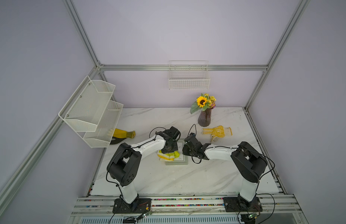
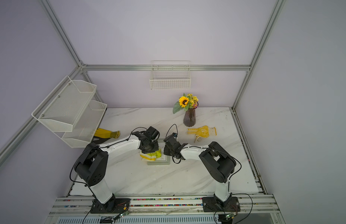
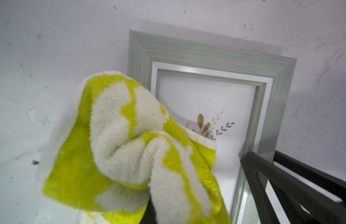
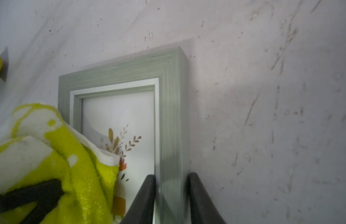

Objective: Wipe the picture frame with a cloth
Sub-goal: Wipe the dirt from the picture frame.

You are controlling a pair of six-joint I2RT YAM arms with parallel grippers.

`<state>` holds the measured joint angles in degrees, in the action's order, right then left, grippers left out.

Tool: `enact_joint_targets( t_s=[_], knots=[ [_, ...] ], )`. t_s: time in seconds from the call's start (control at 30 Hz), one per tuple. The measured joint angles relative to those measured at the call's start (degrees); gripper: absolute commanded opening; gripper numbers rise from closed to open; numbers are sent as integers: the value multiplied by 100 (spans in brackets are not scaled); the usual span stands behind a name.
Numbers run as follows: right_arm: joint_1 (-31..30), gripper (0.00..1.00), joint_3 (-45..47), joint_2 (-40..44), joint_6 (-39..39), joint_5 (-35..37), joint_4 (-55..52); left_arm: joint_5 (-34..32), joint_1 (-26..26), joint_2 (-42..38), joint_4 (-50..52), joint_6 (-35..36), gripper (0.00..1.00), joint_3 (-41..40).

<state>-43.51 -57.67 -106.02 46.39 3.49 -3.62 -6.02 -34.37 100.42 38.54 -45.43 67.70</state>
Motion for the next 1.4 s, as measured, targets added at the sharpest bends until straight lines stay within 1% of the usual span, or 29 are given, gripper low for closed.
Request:
enact_joint_targets(
  t_s=[0.1,0.33,0.43,0.6,0.7,0.83,1.03,1.1,1.27,1.4],
  knots=[
    [0,31,11,0,13,0,20,52,-24,-313,-192,-42,0,-411],
    [0,31,2,-7,15,0,20,352,-492,-1976,-13,-540,0,-1864],
    [0,31,-7,-26,15,-4,37,387,-514,-2273,-39,-673,0,-2098],
    [0,31,-4,-33,15,-11,83,487,-514,-2236,-549,-743,0,-2052],
    [0,31,-2,-33,24,-13,87,852,-514,-2079,-1143,-673,0,-1910],
    [0,31,-2,-37,31,-13,98,1606,-546,-1187,-2063,-579,0,-1462],
    [85,31,4,-37,9,103,90,1991,-551,-396,-2616,-612,0,-1401],
    [107,31,4,-35,11,144,68,2076,-527,-297,-2640,-627,0,-1325],
    [127,31,4,-31,13,184,59,1928,-535,-295,-2396,-590,0,-1198],
    [70,31,2,-33,28,149,70,1314,-525,-739,-1738,-446,0,-1272]
  ],
)
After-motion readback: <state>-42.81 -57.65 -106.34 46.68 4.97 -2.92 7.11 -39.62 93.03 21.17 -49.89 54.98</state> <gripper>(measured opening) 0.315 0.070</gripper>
